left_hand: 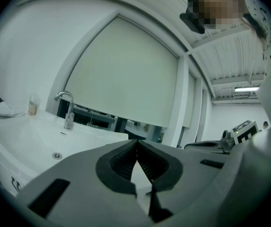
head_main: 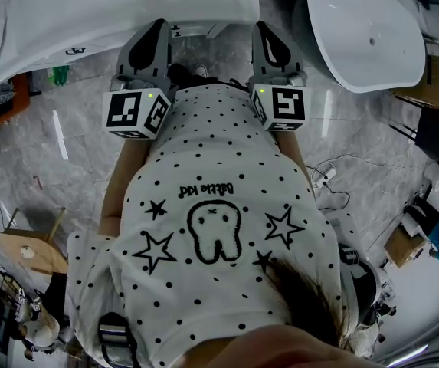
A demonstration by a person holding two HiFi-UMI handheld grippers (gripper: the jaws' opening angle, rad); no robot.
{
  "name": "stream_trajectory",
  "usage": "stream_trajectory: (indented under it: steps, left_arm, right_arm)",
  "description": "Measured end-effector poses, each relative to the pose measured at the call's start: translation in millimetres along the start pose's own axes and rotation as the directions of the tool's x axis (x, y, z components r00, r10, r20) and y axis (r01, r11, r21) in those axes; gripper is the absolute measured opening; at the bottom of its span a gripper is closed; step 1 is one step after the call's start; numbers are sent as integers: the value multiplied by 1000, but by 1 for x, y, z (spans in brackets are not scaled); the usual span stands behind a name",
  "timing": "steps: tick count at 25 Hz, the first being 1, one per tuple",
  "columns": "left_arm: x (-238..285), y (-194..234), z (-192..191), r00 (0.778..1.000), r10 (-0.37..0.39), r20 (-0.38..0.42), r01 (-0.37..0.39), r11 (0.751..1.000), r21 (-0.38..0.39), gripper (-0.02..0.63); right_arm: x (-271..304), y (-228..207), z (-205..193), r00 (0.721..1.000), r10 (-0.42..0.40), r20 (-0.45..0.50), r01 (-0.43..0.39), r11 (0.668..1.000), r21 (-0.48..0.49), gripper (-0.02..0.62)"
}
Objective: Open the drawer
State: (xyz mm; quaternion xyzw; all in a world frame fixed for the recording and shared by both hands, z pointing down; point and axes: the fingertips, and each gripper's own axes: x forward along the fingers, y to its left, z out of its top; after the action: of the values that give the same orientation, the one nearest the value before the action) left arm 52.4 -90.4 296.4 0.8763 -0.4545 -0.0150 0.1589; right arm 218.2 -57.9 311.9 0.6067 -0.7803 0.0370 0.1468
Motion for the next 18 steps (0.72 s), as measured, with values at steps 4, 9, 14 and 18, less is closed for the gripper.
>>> stream_trajectory:
  steps: [4, 9, 14, 18]
  left_arm:
    - [-2, 17, -10, 996, 51, -77, -46, 997, 59, 5]
    - [-6, 28, -28, 982, 53, -179, -42, 997, 65, 6]
    - [-13, 37, -56, 955, 28, -296, -11, 998, 61, 8]
    - [-22, 36, -81, 927, -3, -375, 13, 1000, 25, 74]
  right_arm:
    - [1, 4, 1, 1000, 20, -4, -20, 1000, -11, 14]
    - [2, 8, 1, 999, 44, -16, -44, 999, -30, 14]
    - [2, 11, 0, 998, 59, -33, -60, 997, -52, 14]
    - [0, 14, -1, 996, 71, -52, -75, 994, -82, 14]
